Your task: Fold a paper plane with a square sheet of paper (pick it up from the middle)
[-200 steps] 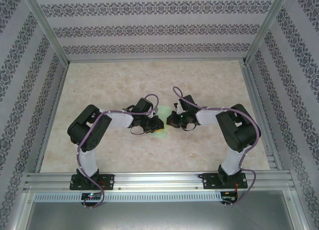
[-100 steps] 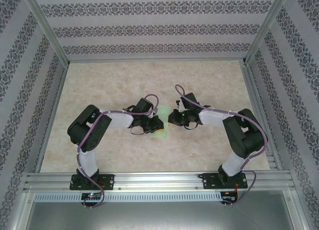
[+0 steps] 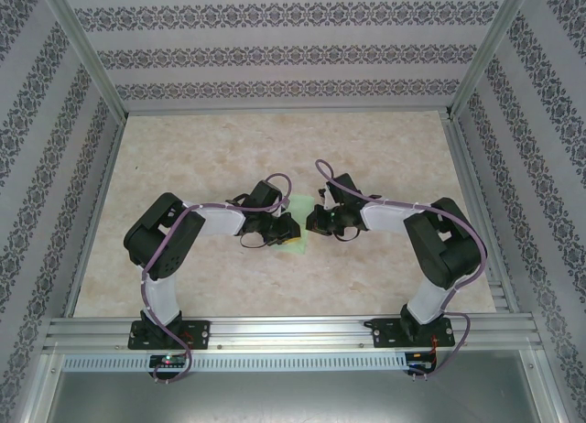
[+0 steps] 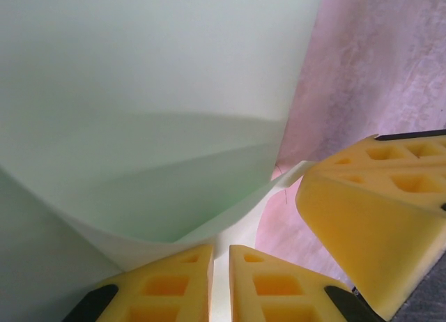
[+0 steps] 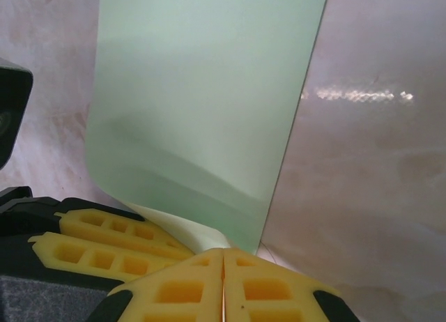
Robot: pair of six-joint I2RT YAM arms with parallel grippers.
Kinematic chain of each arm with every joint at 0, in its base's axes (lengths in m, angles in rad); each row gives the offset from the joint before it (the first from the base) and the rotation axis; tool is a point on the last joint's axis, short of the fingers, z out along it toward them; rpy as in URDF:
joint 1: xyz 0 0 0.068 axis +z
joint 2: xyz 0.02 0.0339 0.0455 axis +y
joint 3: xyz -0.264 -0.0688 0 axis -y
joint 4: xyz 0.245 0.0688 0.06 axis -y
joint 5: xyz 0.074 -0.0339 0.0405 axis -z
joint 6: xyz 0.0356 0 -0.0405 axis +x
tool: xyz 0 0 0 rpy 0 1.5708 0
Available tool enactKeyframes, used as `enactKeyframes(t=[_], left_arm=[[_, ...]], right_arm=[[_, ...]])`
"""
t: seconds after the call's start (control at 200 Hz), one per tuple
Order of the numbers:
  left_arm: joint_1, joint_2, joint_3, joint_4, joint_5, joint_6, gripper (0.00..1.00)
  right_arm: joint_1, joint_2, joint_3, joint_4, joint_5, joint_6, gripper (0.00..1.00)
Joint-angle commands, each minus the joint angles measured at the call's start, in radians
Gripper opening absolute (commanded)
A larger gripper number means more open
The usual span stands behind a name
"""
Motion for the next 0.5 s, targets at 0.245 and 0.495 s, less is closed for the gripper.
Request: enactKeyframes(t=[0.245,0.495], left_arm=[[-0.007,-0.004,-0.014,-0.083,-0.072,-0.016,0.15],[-0.006,-0.05,-0.014,-0.057,-0.054,0.0,0.16]], right_arm=[[0.005,0.072,0.065,-0.007,0.027,-0.02,0.09],[0.005,0.117,0.073,-0.059,0.057,-0.047,0.08]])
